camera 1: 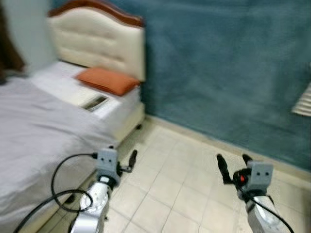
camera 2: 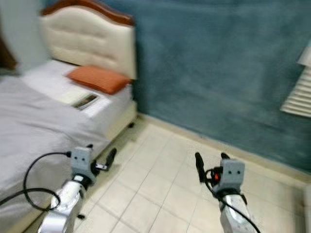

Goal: Clean up the room

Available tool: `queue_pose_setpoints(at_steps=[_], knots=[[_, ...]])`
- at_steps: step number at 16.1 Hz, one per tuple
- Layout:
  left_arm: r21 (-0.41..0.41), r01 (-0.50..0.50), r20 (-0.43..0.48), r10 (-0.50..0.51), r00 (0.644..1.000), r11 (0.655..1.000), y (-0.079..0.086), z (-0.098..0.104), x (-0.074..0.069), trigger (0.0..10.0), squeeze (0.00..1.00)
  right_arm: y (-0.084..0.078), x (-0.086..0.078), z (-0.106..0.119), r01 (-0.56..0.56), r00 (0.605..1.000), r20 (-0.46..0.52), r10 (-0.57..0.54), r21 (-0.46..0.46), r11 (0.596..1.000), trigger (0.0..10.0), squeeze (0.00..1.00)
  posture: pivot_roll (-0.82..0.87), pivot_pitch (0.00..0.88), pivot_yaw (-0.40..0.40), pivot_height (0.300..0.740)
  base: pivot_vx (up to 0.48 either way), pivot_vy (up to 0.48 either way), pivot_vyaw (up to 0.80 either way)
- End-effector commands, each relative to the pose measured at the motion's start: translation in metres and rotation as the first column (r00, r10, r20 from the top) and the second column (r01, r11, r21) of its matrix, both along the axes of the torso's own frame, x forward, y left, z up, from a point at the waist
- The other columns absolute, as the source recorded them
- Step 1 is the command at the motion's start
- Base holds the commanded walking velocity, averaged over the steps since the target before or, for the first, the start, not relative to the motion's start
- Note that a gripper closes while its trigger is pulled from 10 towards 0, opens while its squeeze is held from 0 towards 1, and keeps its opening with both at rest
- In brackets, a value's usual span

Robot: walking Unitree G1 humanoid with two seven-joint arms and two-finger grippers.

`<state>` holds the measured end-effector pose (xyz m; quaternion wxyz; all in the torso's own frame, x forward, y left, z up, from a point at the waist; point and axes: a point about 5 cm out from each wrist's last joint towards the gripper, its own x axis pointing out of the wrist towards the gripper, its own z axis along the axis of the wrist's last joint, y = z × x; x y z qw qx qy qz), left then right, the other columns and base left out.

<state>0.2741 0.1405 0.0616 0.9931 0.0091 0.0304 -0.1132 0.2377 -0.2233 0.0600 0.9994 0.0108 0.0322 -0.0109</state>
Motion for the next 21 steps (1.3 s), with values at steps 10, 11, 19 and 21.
queue_pose_setpoints(at_steps=[10,11,19,21], knots=[[-0.039,0.02,0.0,-0.02,1.0,0.999,-0.0031,-0.0008,0.0025,10.0,0.0,0.0052,0.0073,0.0042,-0.019,1.0,0.015,0.019,-0.003,1.0,10.0,0.0,-0.11,0.0,0.006,0.74,0.48,0.0,-0.16],[-0.045,0.018,0.001,-0.018,1.0,0.999,-0.002,-0.0011,0.0031,10.0,0.0,0.0042,0.0078,0.0045,-0.012,1.0,0.016,0.012,-0.006,1.0,10.0,0.0,-0.11,0.0,0.006,0.74,0.48,0.0,-0.8],[-0.053,0.024,0.007,-0.024,1.0,0.998,-0.0023,-0.0006,0.0062,10.0,0.0,0.0033,0.0115,0.0061,0.003,1.0,0.02,-0.003,-0.005,1.0,10.0,0.0,-0.11,0.0,0.006,0.74,0.48,0.0,-0.6],[-0.053,0.024,0.007,-0.024,1.0,0.998,-0.0023,-0.0006,0.0062,10.0,0.0,0.0033,0.0115,0.0061,0.003,1.0,0.02,-0.003,-0.005,1.0,10.0,0.0,-0.11,0.0,0.006,0.74,0.48,0.0,0.0]])
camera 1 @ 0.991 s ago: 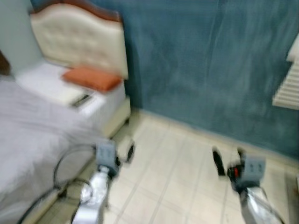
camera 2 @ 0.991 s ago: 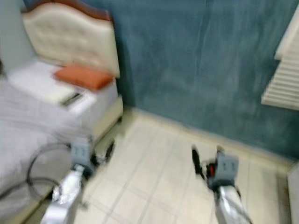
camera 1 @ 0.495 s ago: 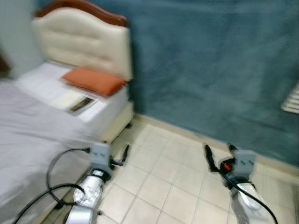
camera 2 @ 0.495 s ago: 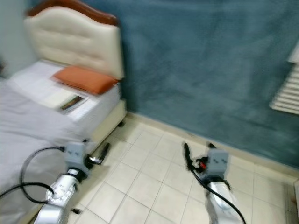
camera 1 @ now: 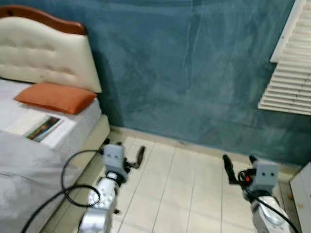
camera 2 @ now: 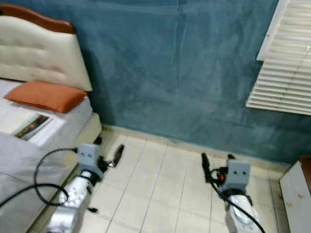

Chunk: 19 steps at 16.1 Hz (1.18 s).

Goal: Clean up the room

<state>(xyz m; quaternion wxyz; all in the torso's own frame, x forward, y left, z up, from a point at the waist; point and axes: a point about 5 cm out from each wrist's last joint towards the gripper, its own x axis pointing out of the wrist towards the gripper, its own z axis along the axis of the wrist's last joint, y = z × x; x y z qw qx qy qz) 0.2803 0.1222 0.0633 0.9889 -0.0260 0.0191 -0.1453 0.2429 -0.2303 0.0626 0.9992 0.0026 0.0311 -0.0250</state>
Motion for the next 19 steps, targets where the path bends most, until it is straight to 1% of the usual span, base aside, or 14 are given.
queue_pose_setpoints(at_steps=[1,2,6,19], knots=[[0.02,-0.039,-0.009,0.039,0.999,0.999,0.0157,-0.0025,0.0002,10.0,0.0,0.0105,0.0067,0.0037,-0.024,1.0,0.019,0.024,0.013,1.0,10.0,0.0,-0.11,0.0,0.006,0.74,0.48,0.0,0.0],[0.02,-0.038,-0.009,0.038,0.999,0.999,0.0157,-0.0029,0.0006,10.0,0.0,0.0109,0.0074,0.0037,-0.025,1.0,0.018,0.025,0.013,1.0,10.0,0.0,-0.11,0.0,0.008,0.74,0.48,0.0,0.0],[0.015,-0.034,-0.012,0.035,0.999,0.999,0.0156,-0.0038,0.0021,10.0,0.0,0.0117,0.0087,0.0037,-0.03,0.999,0.014,0.03,-0.006,1.0,10.0,0.0,-0.11,0.0,0.013,0.74,0.48,0.0,-0.72],[0.006,-0.013,-0.015,0.013,1.0,1.0,0.0103,-0.0054,0.0043,10.0,0.0,0.0093,0.0046,0.0019,-0.02,1.0,-0.003,0.02,0.001,1.0,10.0,0.0,-0.13,0.0,0.019,0.74,0.48,0.0,-0.8]])
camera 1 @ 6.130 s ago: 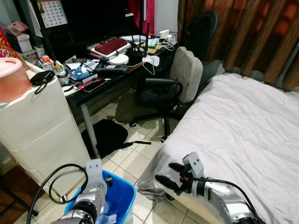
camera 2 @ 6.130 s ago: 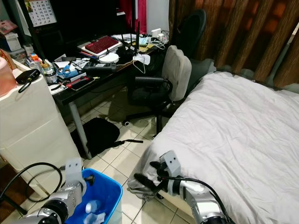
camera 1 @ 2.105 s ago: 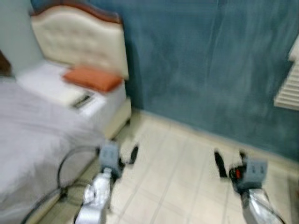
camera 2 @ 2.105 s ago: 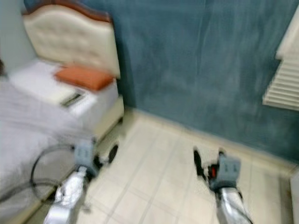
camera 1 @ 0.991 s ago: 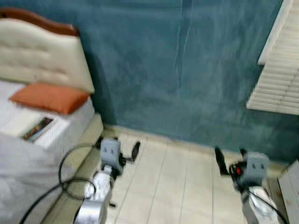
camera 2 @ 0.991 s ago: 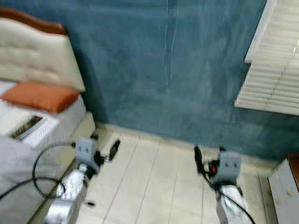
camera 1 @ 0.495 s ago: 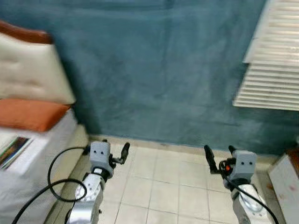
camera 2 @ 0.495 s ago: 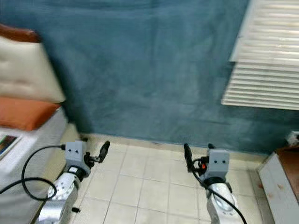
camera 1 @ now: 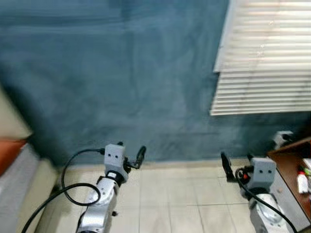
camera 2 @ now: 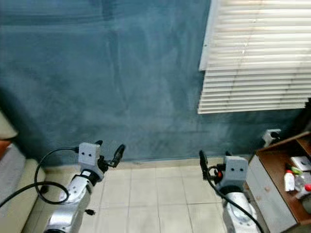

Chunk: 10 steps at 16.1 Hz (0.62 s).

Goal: Clean up the room

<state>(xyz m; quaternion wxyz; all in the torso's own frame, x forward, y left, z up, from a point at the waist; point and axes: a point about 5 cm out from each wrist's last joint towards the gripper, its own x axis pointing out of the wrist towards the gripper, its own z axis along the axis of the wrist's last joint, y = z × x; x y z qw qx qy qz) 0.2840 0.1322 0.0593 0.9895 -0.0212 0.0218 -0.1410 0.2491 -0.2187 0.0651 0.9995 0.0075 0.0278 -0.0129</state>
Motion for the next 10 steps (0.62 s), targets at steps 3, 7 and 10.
queue_pose_setpoints(at_steps=[3,7,10], knots=[[-0.013,-0.008,-0.01,0.008,1.0,1.0,0.0,-0.002,0.001,10.0,0.0,-0.002,-0.002,0.0,0.0,1.0,-0.001,0.0,-0.013,1.0,10.0,0.0,-0.13,0.0,0.02,0.74,0.48,0.0,-0.8],[-0.04,-0.08,0.115,0.084,0.99,0.996,0.019,0.018,-0.018,10.0,0.0,0.021,-0.009,0.038,-0.187,0.972,0.147,0.185,-0.004,0.982,10.0,0.0,-0.12,0.0,0.024,0.74,0.461,0.0,0.0],[-0.027,-0.087,0.103,0.09,0.991,0.996,0.028,0.018,-0.04,10.0,0.0,0.045,-0.008,0.036,-0.339,0.938,0.089,0.336,0.026,0.94,10.0,0.0,-0.11,0.0,0.011,0.74,0.242,0.0,0.0]])
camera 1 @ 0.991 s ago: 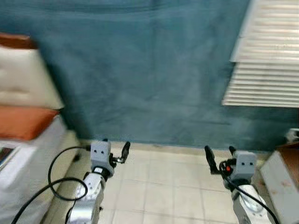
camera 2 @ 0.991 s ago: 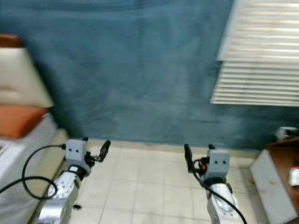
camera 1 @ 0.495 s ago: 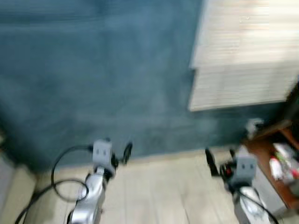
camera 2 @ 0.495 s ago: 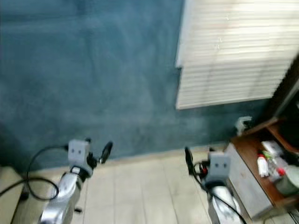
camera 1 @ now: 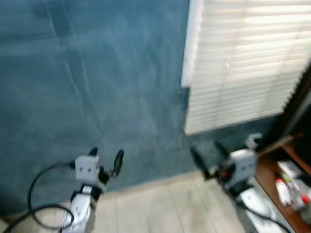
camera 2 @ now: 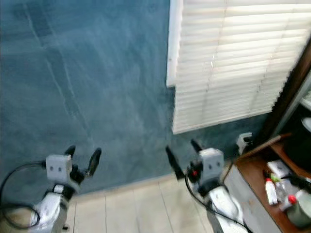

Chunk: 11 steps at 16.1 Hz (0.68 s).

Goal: Clean up the room

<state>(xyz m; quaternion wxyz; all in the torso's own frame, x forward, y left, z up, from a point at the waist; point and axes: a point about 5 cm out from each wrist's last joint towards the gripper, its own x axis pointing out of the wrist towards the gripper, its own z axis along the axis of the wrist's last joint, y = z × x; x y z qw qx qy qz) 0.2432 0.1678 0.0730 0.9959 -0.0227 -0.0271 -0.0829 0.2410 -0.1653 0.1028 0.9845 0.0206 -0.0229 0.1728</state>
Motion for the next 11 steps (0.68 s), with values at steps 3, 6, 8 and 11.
queue_pose_setpoints(at_steps=[3,6,8,11], knots=[[0.009,0.012,-0.049,-0.012,0.999,1.0,-0.002,-0.001,-0.006,10.0,0.0,-0.025,-0.012,-0.019,0.065,0.99,-0.127,-0.065,-0.003,0.998,10.0,0.0,-0.09,0.0,-0.003,0.74,0.0,0.0,0.0],[0.01,-0.024,-0.106,0.025,0.994,1.0,0.008,-0.004,-0.044,10.0,0.0,-0.037,-0.04,-0.026,0.078,0.977,-0.196,-0.081,-0.023,0.997,10.0,0.0,-0.08,0.0,-0.009,0.74,0.0,0.0,0.0],[-0.002,-0.05,-0.105,0.049,0.993,0.999,0.009,-0.003,-0.046,10.0,0.0,-0.035,-0.043,-0.028,0.063,0.975,-0.211,-0.069,-0.039,0.997,10.0,0.0,-0.08,0.0,-0.014,0.74,0.0,0.0,0.0],[-0.02,-0.036,-0.096,0.034,0.995,0.999,0.004,0.0,-0.04,10.0,0.0,-0.032,-0.04,-0.029,0.054,0.974,-0.217,-0.064,-0.051,0.997,10.0,0.0,-0.07,0.0,-0.012,0.74,0.0,0.0,0.0]])
